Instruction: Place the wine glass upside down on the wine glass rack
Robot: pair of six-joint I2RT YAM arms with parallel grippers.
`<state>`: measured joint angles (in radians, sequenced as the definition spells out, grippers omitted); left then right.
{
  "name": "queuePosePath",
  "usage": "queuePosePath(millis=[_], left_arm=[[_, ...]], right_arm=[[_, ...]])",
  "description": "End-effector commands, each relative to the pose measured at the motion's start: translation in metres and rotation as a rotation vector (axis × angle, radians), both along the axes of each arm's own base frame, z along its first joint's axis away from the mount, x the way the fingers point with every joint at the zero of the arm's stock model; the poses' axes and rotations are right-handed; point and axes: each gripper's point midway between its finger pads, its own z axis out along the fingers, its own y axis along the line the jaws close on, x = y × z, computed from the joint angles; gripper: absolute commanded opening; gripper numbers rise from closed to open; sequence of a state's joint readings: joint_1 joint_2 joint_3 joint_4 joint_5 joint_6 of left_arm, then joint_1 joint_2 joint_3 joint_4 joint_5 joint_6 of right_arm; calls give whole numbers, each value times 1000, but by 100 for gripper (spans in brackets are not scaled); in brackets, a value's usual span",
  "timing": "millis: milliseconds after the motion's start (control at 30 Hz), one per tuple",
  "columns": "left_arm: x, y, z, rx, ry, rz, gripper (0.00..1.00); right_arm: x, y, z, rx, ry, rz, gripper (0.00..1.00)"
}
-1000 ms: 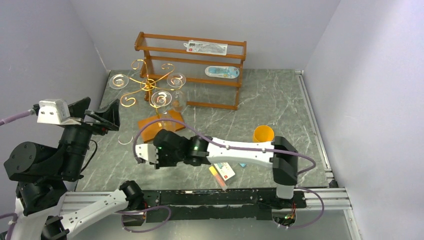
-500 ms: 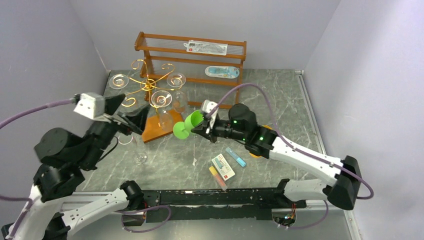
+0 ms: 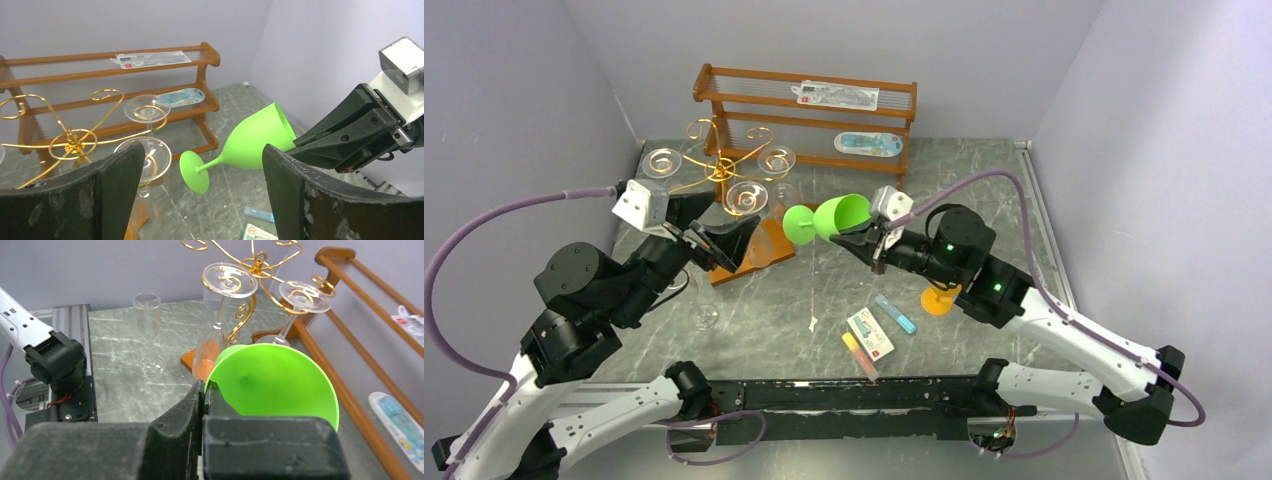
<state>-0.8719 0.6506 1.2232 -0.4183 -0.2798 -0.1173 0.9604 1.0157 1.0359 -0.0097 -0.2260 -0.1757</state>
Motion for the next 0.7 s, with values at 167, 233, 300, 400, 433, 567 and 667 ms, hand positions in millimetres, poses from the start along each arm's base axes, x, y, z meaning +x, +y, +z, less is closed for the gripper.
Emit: queuePosePath(millis=[167,233,300,400,433,567,667], left_arm=[[1,-14,12,-116,10,-45,91],[3,-12,15,-160,17,-27,90],[7,-9,19,-233,36,3,90],[8,-7,30,-361,37,3,91],[7,-8,35,-401,29,-7,91],[7,-16,61,-537,3,-57,89],[11,-20,75,-615,23,-64,86]], right_arm=[[-9,-57,64,116,-120,-134,0],[-10,-68,82,192,-140,-168,0],[-10,-77,100,285,-172,-202,0],[5,-98,118,398,-225,-332,0],[9,-105,125,436,-250,-373,0],[10,-112,154,550,-356,-406,0],[2,-99,169,579,-409,-333,0]])
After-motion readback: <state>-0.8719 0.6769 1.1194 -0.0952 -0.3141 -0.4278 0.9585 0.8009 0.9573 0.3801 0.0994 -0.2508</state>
